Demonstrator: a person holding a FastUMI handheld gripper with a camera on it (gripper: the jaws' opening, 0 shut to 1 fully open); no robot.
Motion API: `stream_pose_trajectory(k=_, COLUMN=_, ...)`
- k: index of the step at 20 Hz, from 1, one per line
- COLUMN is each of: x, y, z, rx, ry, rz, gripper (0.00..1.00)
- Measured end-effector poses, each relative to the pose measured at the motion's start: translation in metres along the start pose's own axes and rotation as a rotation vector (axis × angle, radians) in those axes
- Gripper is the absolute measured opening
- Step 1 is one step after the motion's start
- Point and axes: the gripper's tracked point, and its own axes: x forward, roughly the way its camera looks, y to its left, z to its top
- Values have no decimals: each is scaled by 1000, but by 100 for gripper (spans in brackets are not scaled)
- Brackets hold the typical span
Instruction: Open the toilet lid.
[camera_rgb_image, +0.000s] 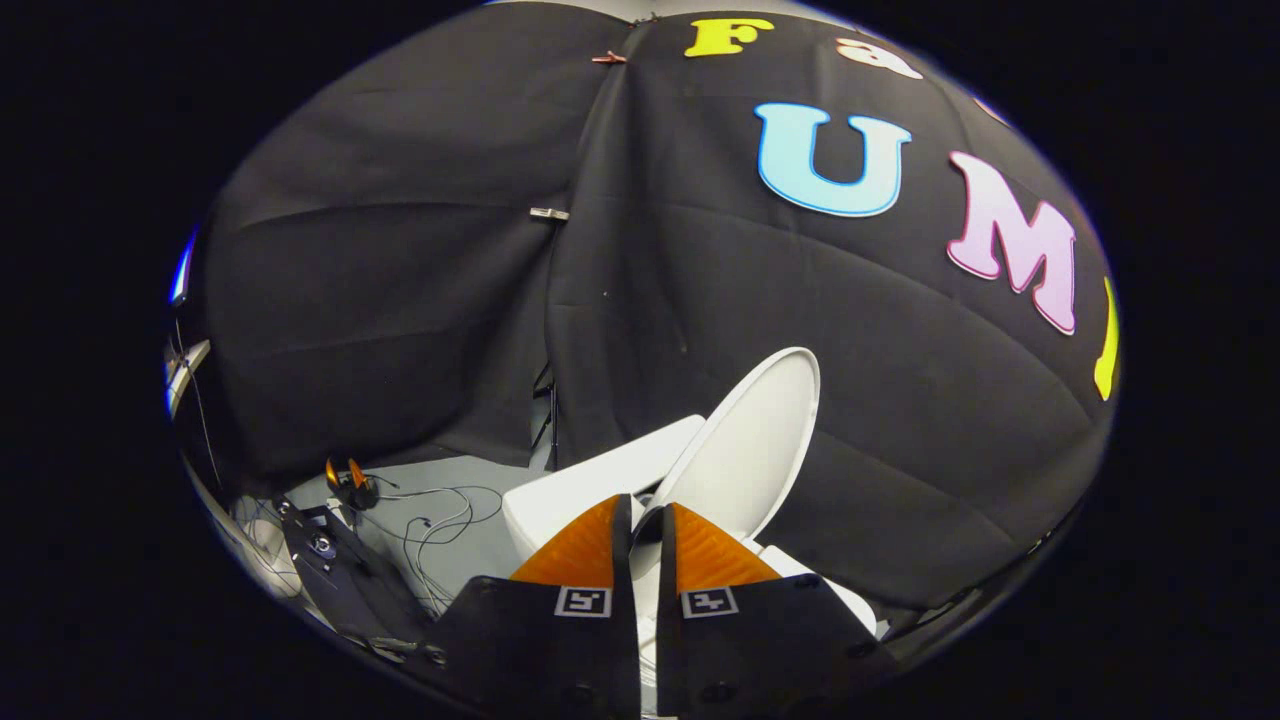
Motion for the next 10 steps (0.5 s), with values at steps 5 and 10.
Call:
stream_pose_trajectory(k=5, x=15, y=21, z=11, rx=-190, ry=-85, rz=40, gripper=21)
stream_pose_trajectory(k=10, x=20, y=27, z=2, rx=-290, ry=-133, rz=104, gripper=91)
